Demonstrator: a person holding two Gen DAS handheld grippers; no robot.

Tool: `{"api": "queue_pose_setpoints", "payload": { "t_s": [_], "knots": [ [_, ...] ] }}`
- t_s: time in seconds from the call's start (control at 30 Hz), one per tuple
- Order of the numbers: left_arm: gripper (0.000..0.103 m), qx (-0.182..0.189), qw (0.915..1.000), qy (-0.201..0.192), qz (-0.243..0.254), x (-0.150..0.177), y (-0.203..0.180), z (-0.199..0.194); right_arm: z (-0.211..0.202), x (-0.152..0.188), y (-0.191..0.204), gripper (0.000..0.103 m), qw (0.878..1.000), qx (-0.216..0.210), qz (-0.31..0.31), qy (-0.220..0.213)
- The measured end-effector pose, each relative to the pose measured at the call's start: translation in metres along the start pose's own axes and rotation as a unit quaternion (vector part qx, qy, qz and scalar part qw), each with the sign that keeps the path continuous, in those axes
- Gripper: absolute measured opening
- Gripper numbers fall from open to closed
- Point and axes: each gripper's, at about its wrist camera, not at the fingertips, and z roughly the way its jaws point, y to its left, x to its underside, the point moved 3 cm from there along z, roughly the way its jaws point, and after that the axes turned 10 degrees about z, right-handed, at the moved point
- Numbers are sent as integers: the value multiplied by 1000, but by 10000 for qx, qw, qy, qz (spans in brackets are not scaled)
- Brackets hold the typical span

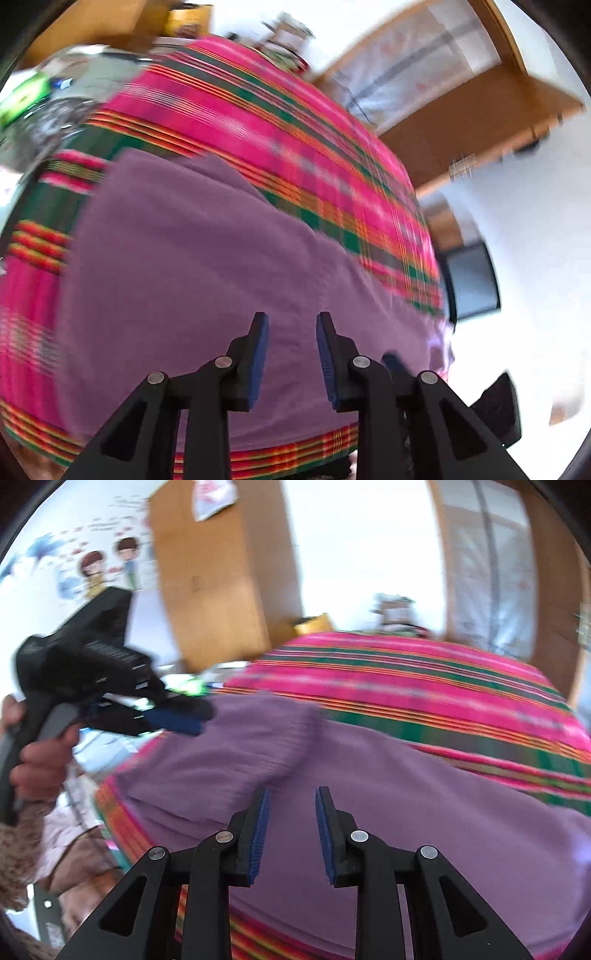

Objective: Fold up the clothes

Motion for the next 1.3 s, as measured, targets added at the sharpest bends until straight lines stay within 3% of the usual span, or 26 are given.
{"api": "queue_pose_setpoints", "payload": {
  "t_s": [0.3,0.47,0.83,0.93,1.17,1.3],
  "knots": [
    [28,330,9964,596,506,18,-66,56,-27,32,-82,27,9944,762,728,2],
    [28,318,9936,587,916,25,-95,66,-45,38,-124,27,9890,981,1104,-79],
    [28,309,9804,825,1762,48,-150,111,-100,55,-207,29,9604,2474,1270,-168],
    [28,408,9750,1053,1913,54,-157,121,-116,63,-229,29,9549,2550,1501,-253],
    [28,575,9723,1110,1976,62,-155,118,-146,66,-267,34,9356,3055,1726,-389],
    [28,566,9719,1144,1977,63,-158,116,-162,52,-292,34,9358,2912,1882,-637]
  ]
}}
